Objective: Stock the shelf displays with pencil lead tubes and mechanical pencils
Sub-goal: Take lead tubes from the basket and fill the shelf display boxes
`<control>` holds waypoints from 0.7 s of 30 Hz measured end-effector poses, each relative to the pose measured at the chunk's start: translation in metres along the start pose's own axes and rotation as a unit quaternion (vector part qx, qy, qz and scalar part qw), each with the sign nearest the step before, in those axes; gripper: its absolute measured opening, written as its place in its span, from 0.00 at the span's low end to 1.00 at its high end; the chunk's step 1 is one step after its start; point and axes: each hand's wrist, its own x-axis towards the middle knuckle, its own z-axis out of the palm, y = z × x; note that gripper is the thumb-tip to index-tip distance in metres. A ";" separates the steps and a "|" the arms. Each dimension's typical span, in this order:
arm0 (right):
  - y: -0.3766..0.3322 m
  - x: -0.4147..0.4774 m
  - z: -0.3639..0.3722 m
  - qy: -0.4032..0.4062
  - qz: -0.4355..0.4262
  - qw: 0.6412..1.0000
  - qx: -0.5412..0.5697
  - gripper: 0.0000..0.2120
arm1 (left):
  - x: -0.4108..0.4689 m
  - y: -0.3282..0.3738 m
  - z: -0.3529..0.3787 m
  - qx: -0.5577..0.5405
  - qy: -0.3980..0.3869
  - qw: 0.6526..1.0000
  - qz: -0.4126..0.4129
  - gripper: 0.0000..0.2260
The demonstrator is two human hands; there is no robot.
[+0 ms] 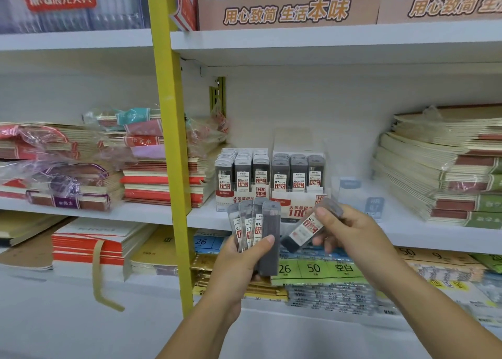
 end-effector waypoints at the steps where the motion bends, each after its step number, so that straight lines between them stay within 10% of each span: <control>1: -0.007 0.003 -0.003 0.021 -0.026 0.999 0.003 0.09 | 0.002 0.003 0.000 -0.010 -0.002 1.000 0.001 0.13; 8: -0.064 0.070 -0.035 0.132 -0.228 0.941 -0.213 0.05 | 0.021 0.016 -0.004 -0.094 -0.046 0.994 0.020 0.22; 21: -0.021 0.126 -0.010 0.059 -0.159 0.879 -0.446 0.17 | 0.035 0.009 -0.011 -0.097 -0.070 0.992 0.040 0.26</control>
